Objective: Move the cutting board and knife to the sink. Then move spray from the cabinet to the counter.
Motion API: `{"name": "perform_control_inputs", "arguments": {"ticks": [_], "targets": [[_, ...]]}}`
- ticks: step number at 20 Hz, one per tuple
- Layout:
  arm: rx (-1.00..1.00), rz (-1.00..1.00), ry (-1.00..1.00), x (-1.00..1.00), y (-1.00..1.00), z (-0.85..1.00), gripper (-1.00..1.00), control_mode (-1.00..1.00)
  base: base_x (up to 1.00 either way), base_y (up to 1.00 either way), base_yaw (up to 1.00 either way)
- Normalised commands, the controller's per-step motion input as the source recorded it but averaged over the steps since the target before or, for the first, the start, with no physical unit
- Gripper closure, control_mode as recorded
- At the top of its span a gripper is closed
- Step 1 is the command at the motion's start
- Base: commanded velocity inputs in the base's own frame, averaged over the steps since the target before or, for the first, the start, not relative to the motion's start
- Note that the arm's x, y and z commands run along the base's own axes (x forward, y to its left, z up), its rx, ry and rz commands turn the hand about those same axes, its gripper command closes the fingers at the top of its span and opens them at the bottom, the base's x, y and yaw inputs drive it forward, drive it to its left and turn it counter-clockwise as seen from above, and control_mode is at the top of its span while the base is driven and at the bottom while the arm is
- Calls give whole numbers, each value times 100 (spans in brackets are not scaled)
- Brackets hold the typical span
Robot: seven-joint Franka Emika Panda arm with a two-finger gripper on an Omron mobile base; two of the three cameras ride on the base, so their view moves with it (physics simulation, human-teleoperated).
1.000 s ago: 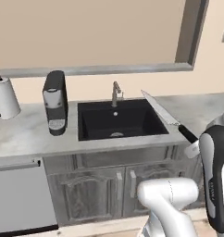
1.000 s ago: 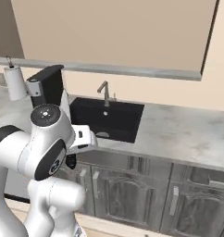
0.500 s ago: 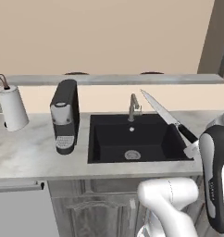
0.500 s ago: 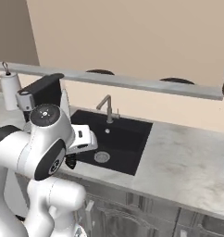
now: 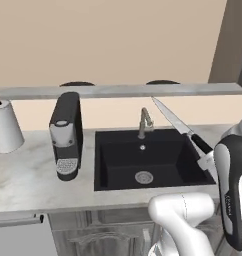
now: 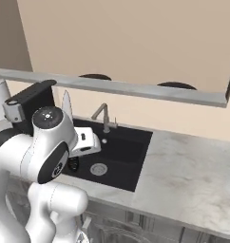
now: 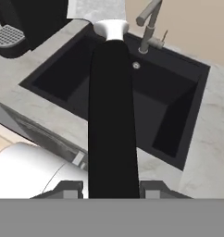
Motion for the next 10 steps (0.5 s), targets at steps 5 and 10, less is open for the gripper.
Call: {"name": "perform_control_inputs", "arguments": {"ticks": [5, 10], "targets": [[0, 0, 0, 0, 0, 0, 100, 100, 98, 4, -28], [0, 0, 0, 0, 0, 0, 100, 100, 87, 5, -23]]}}
